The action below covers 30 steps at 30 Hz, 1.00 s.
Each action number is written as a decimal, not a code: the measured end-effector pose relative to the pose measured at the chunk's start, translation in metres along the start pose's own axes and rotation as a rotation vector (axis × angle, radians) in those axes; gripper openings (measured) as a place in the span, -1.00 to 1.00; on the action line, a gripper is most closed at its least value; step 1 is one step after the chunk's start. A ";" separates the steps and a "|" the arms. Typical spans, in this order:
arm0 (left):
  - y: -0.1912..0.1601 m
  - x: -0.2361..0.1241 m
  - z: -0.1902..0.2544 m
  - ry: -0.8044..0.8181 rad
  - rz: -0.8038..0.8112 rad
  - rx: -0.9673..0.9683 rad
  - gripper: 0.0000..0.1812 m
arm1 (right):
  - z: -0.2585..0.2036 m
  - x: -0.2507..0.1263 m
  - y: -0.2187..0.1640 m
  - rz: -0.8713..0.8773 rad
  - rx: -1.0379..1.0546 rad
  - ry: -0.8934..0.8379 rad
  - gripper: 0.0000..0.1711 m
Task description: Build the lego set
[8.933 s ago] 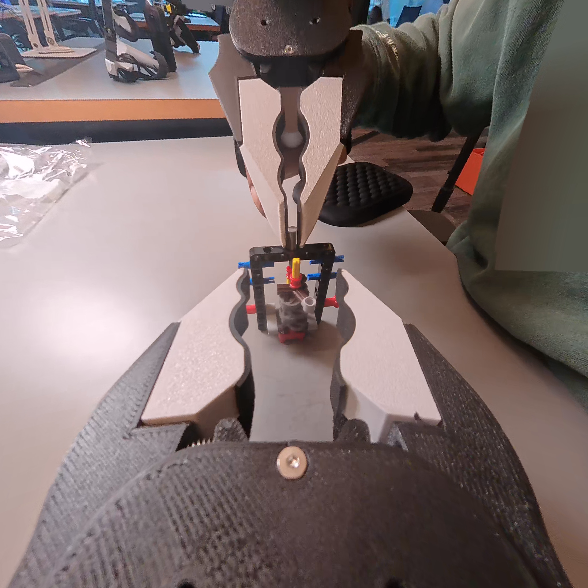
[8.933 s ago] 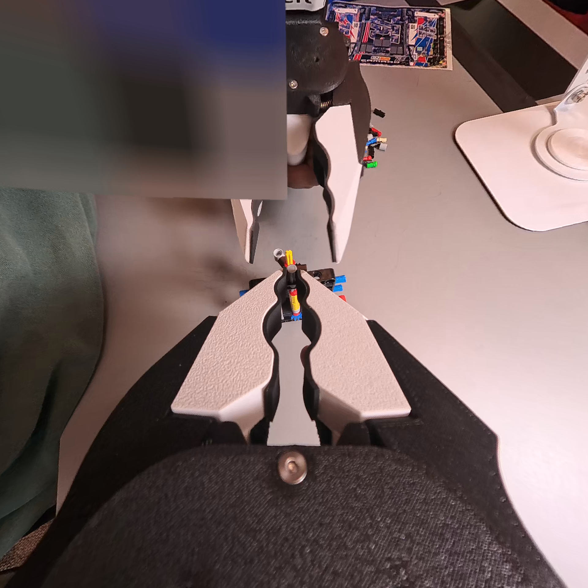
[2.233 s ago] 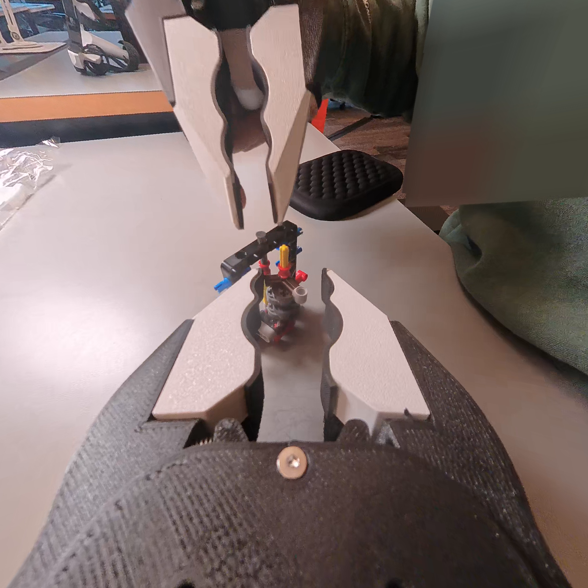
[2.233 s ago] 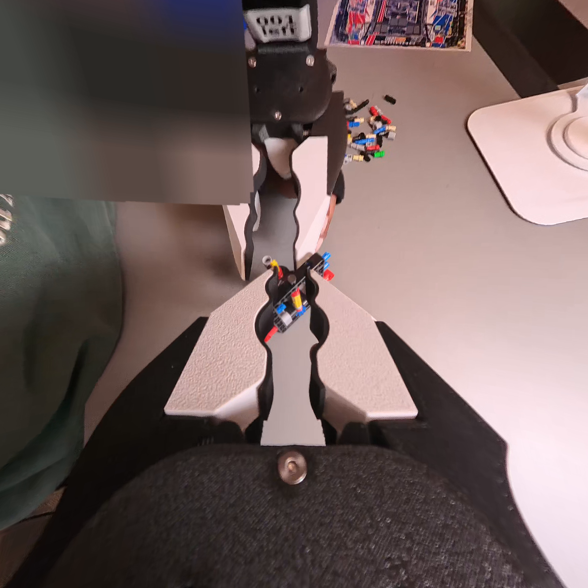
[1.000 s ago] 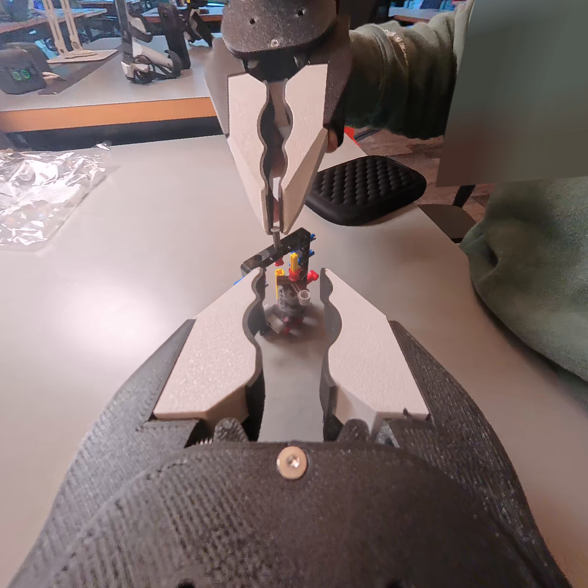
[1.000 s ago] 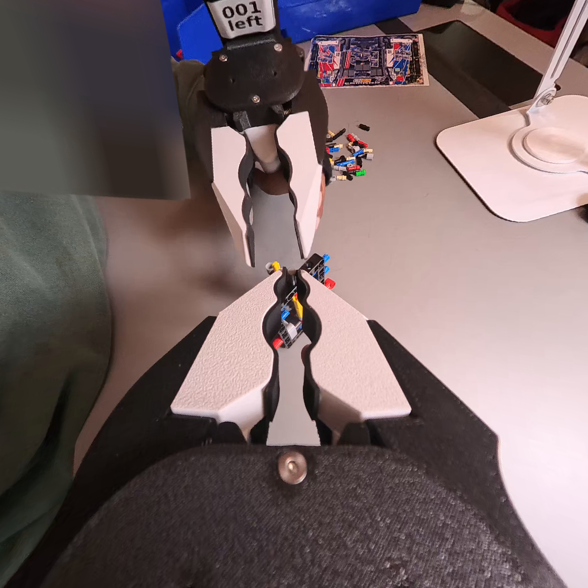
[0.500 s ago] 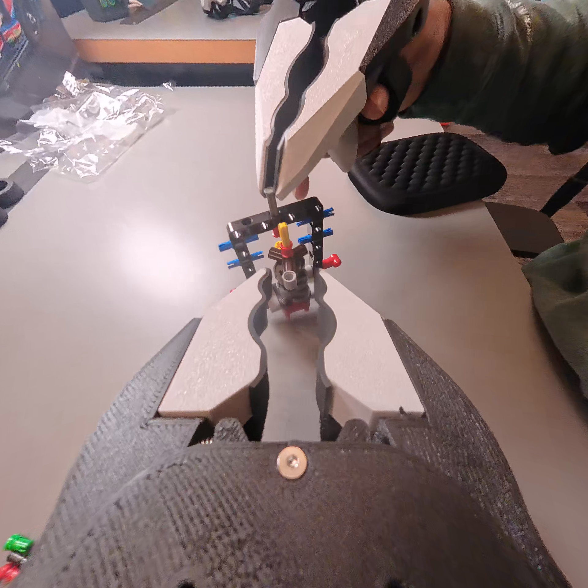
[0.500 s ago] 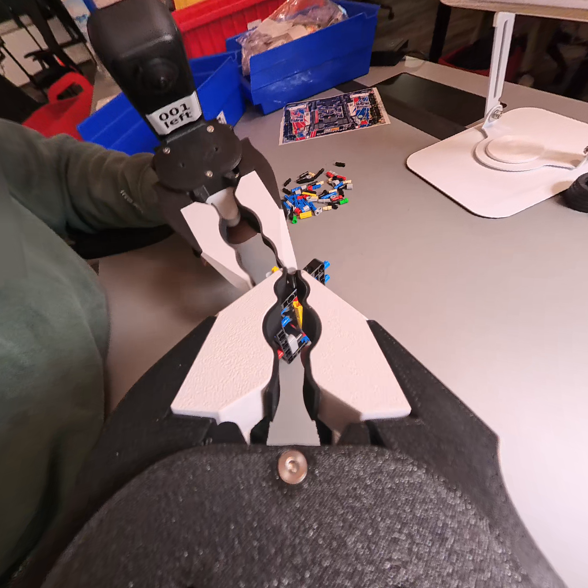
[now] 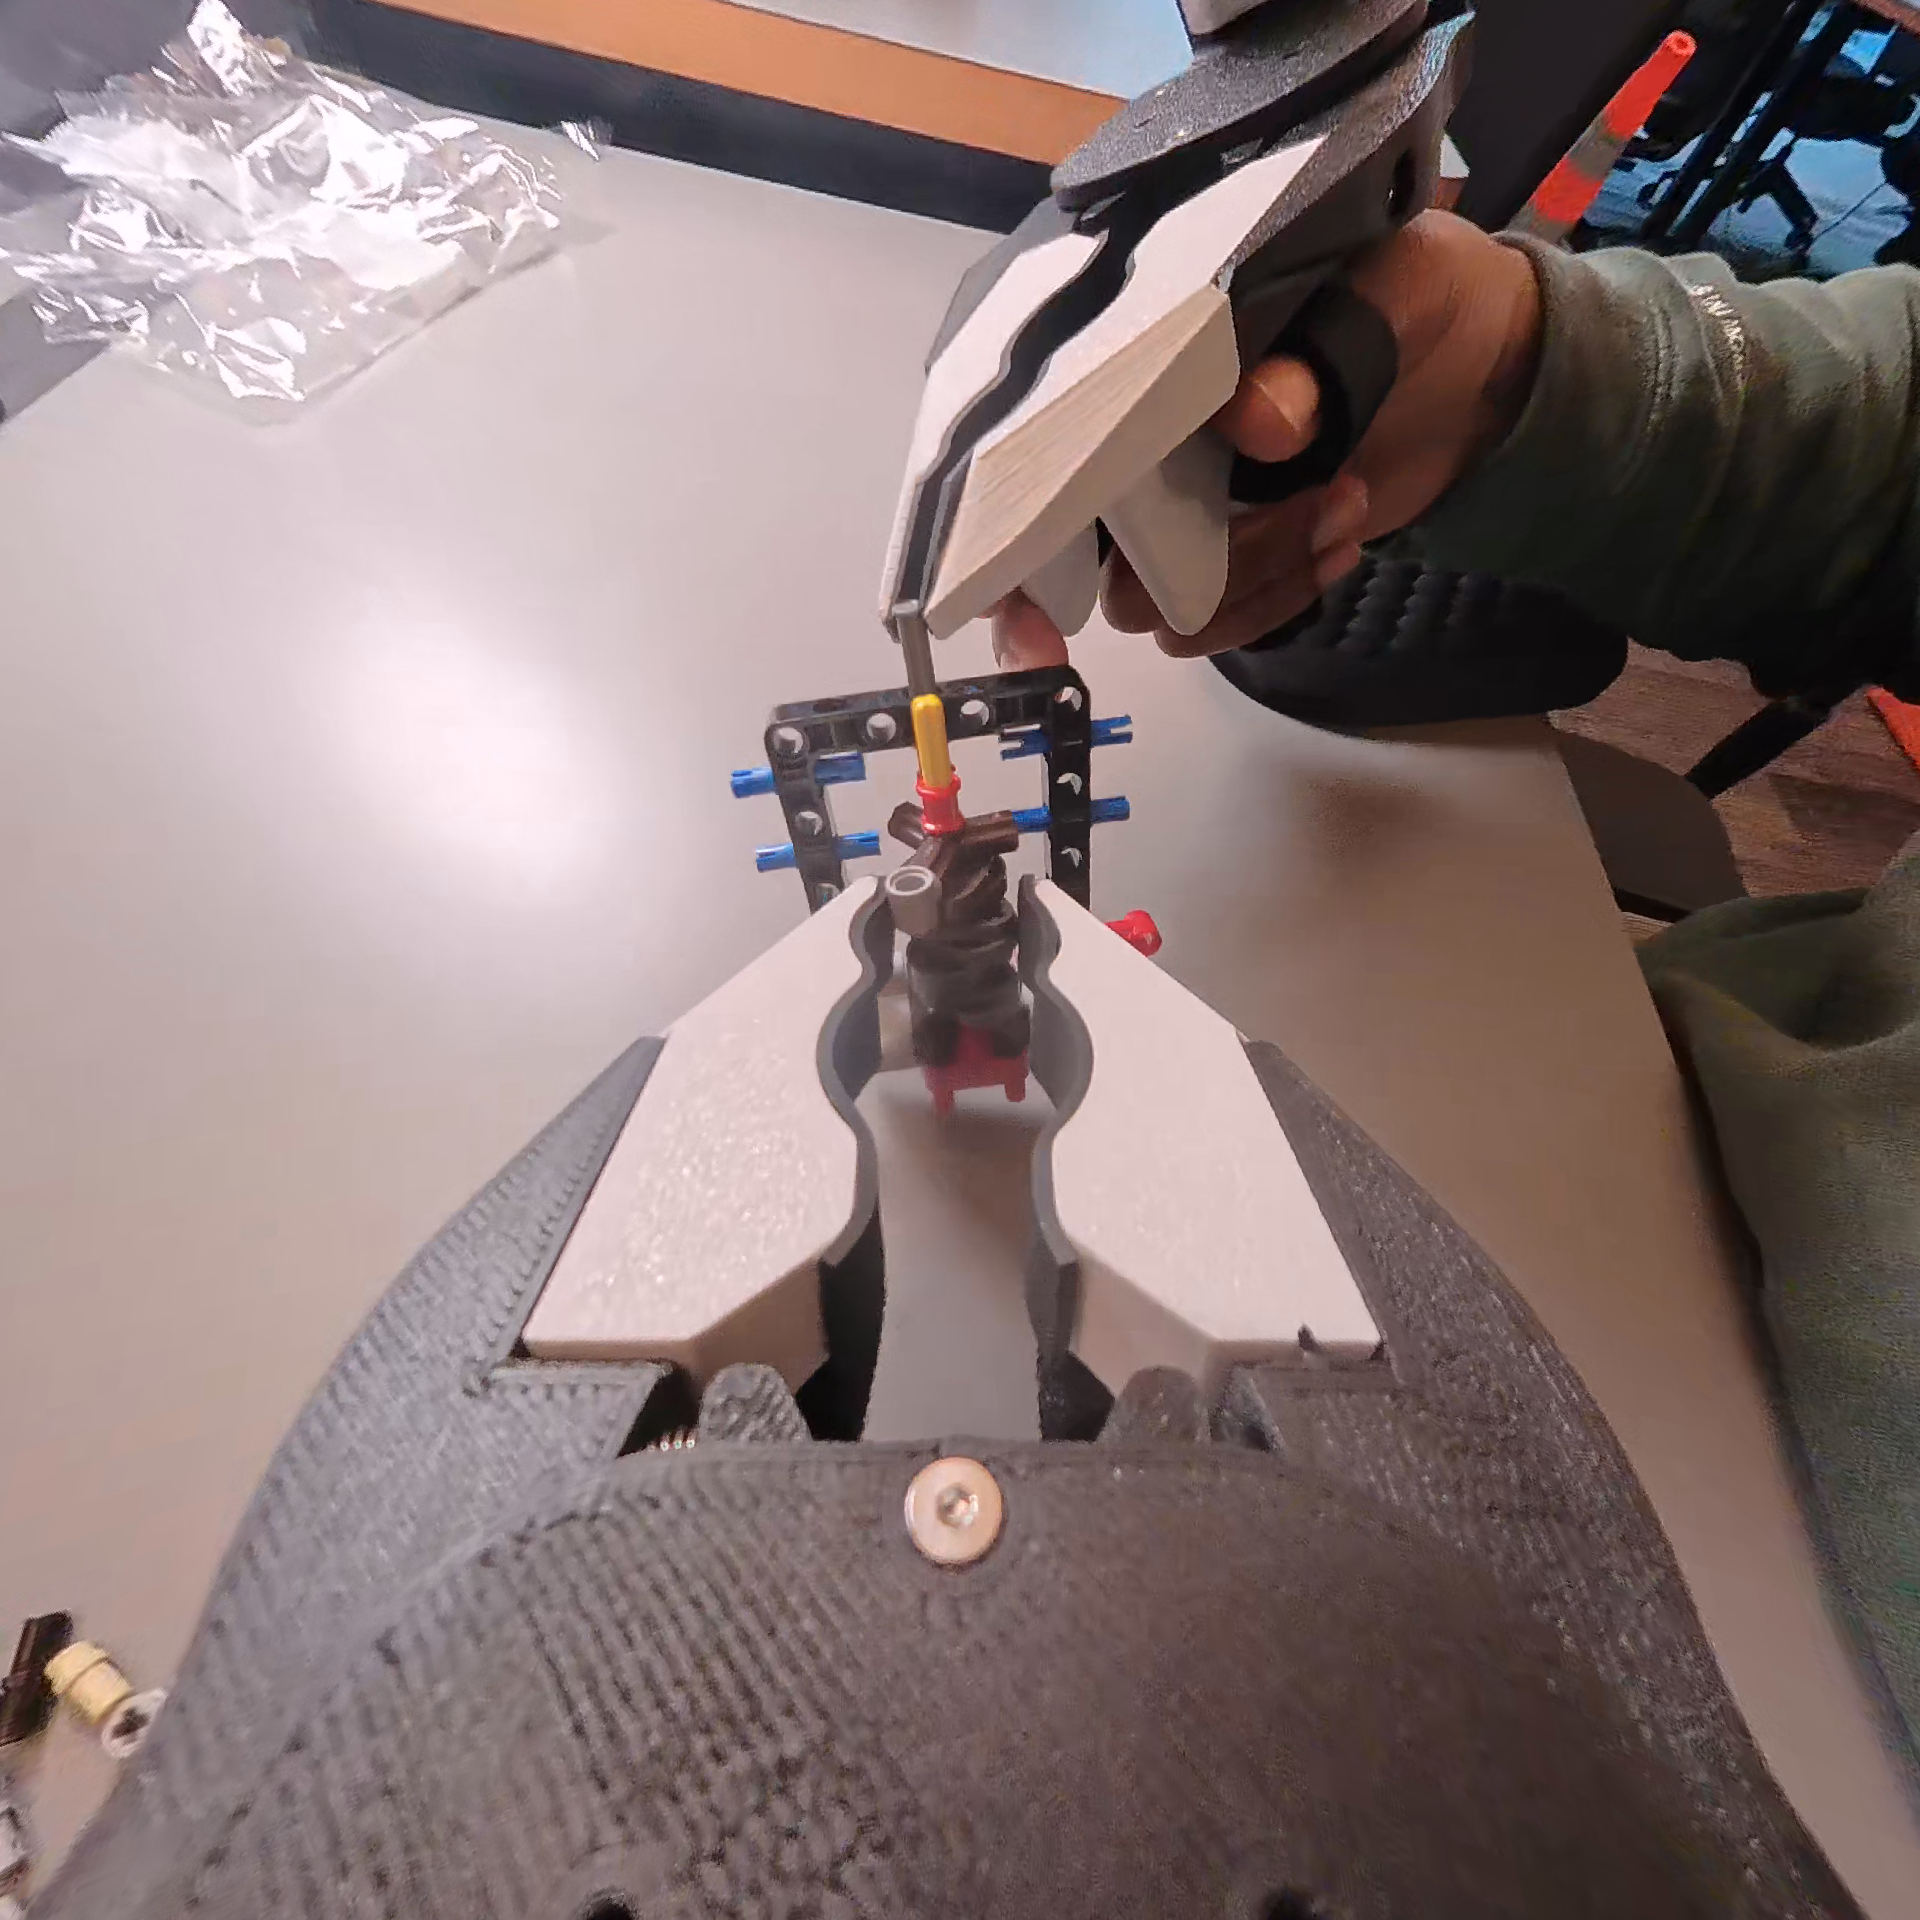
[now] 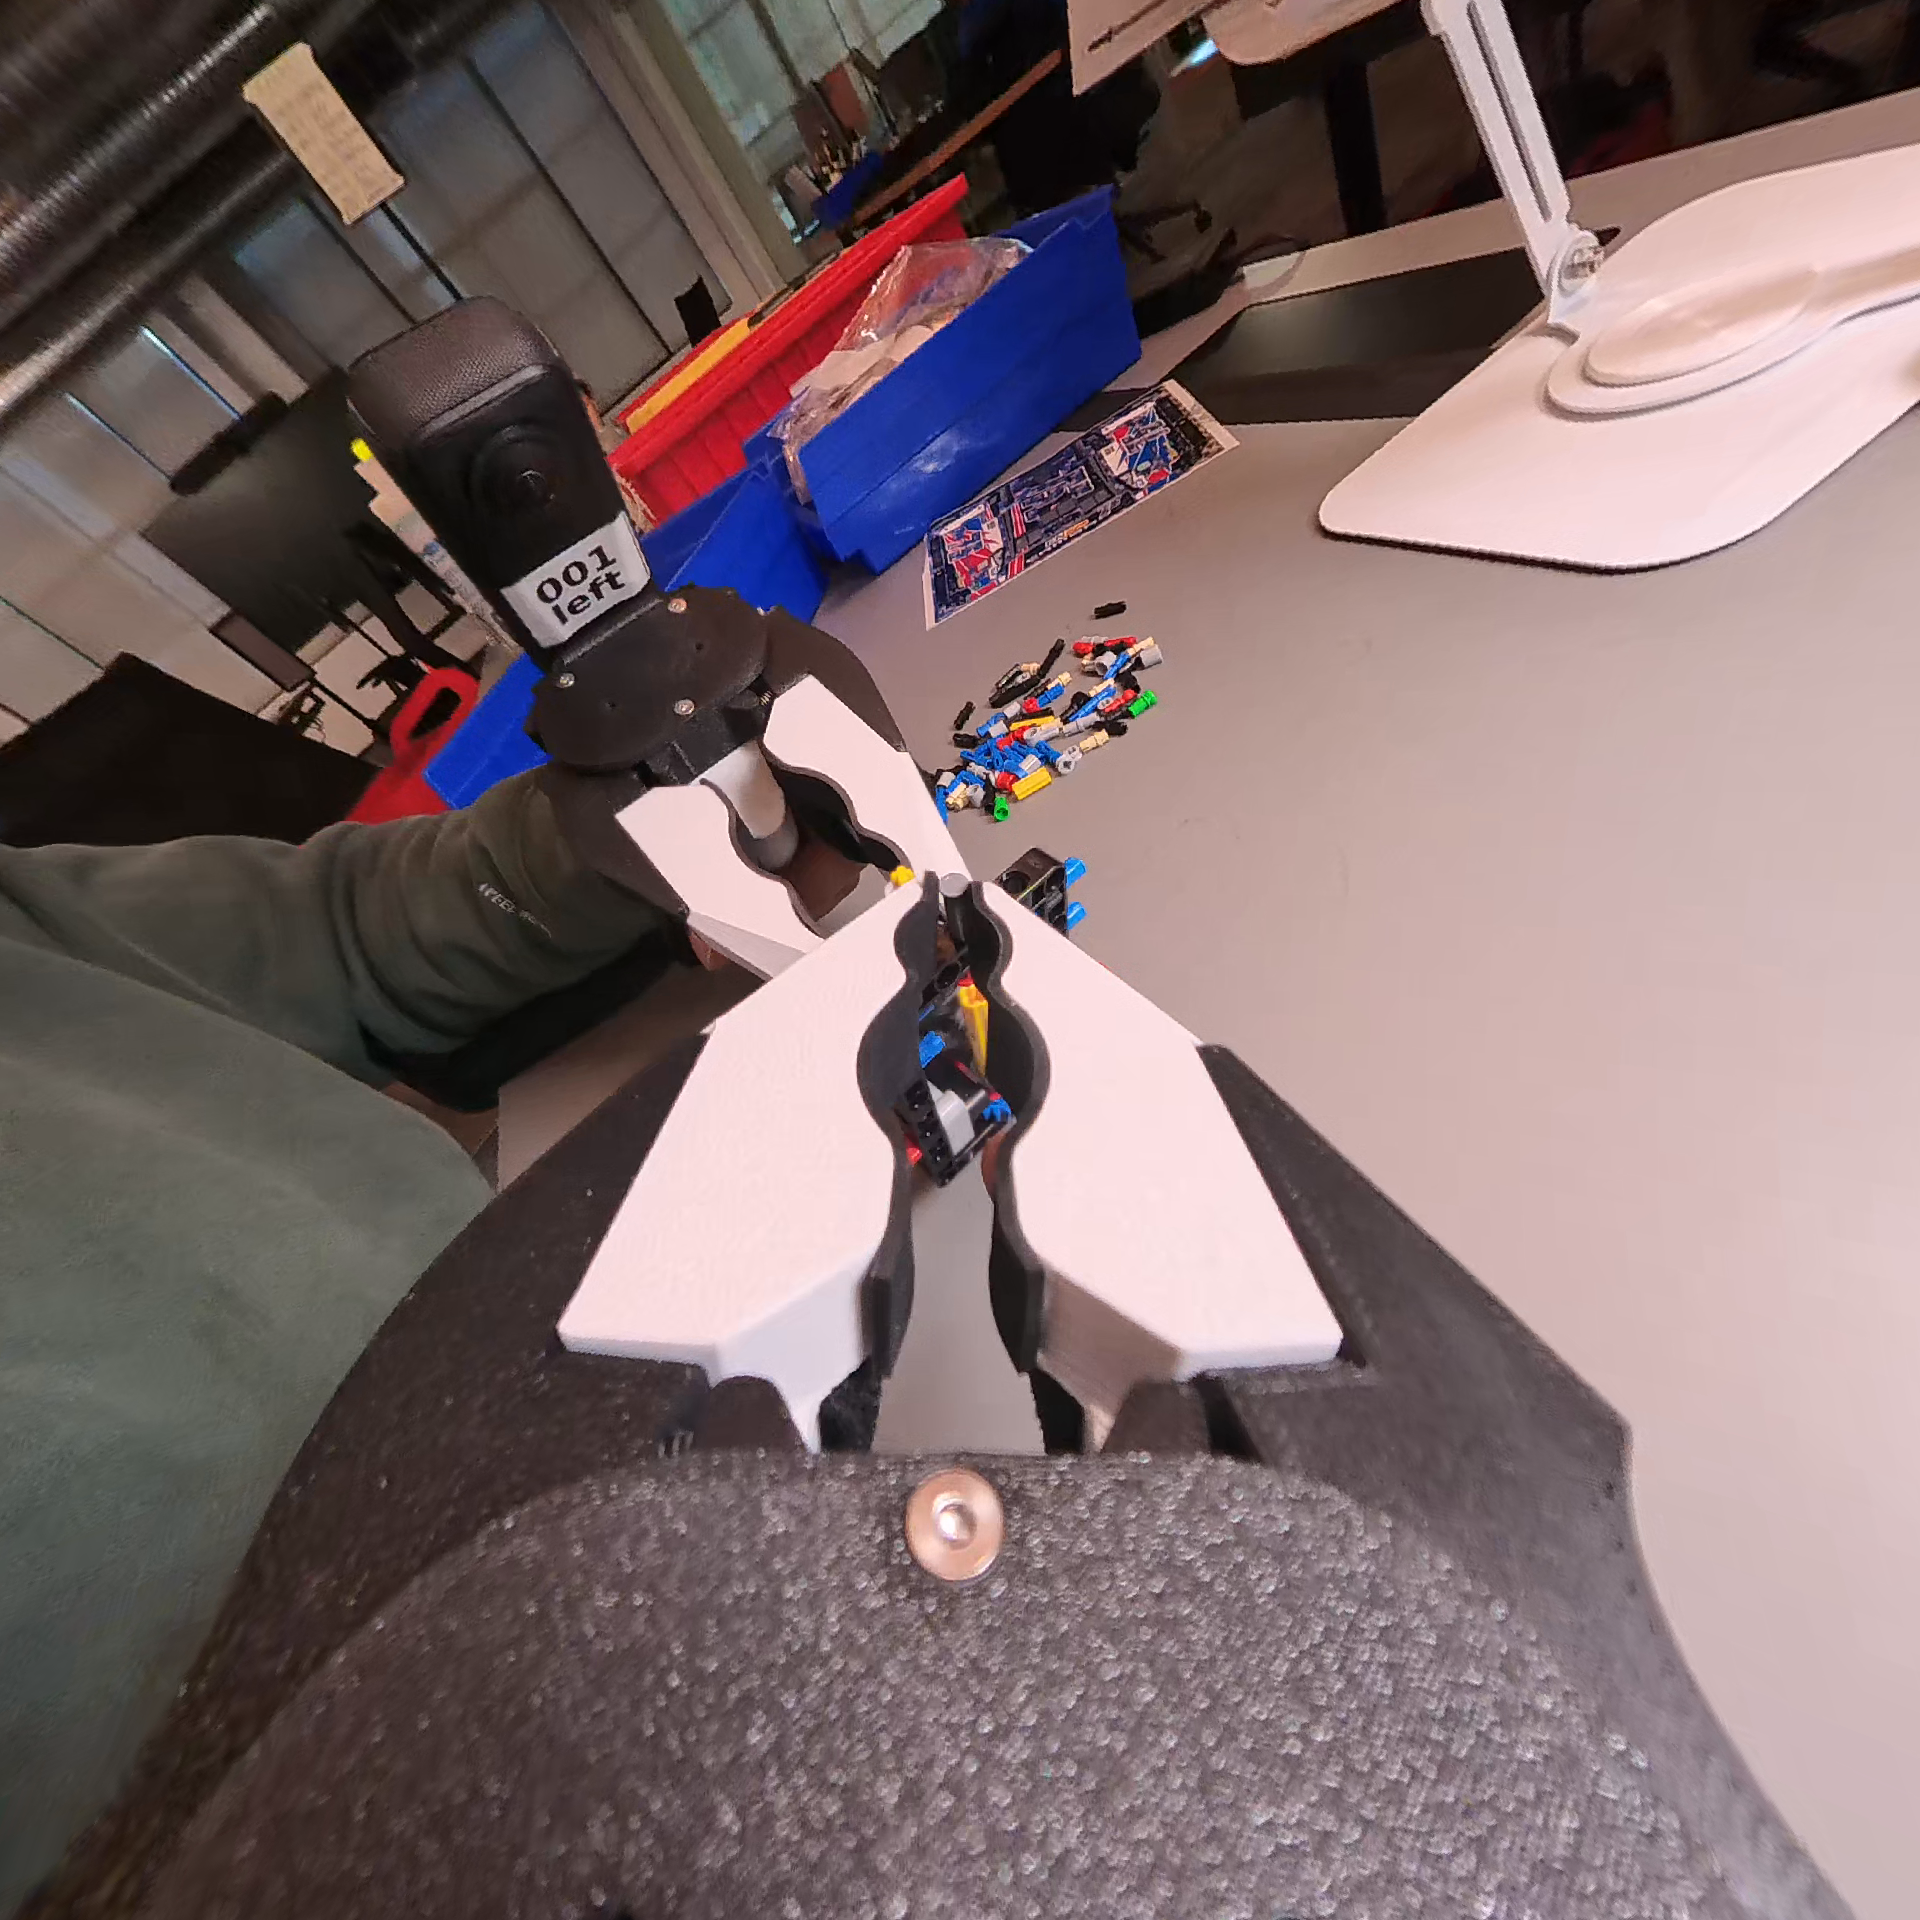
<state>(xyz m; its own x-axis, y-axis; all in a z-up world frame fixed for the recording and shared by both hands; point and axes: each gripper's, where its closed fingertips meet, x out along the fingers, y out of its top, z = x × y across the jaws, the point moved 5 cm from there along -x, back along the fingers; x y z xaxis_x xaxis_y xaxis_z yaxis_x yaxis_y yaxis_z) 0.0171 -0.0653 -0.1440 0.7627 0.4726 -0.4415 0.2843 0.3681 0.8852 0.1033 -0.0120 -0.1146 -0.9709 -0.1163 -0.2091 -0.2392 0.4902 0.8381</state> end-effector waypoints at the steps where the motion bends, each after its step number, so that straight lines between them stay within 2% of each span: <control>1: -0.001 0.001 0.000 -0.008 -0.007 -0.008 -0.76 | 0.001 0.000 -0.002 0.000 0.007 -0.001 -0.97; 20: -0.009 0.002 -0.005 -0.033 0.003 0.007 -0.77 | -0.003 0.001 -0.007 -0.019 -0.105 -0.062 -0.97; 26: -0.012 -0.016 -0.011 -0.007 0.005 0.045 -0.70 | -0.011 0.005 -0.007 -0.036 -0.231 -0.116 -0.97; 30: -0.015 -0.043 -0.026 0.084 -0.006 0.057 -0.67 | -0.015 0.010 -0.007 -0.054 -0.310 -0.160 -0.97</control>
<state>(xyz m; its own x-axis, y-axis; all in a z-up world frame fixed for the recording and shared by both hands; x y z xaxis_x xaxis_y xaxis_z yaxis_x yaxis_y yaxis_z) -0.0346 -0.0704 -0.1417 0.7104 0.5369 -0.4550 0.3225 0.3263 0.8885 0.0957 -0.0299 -0.1151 -0.9497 0.0139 -0.3128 -0.3039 0.1989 0.9317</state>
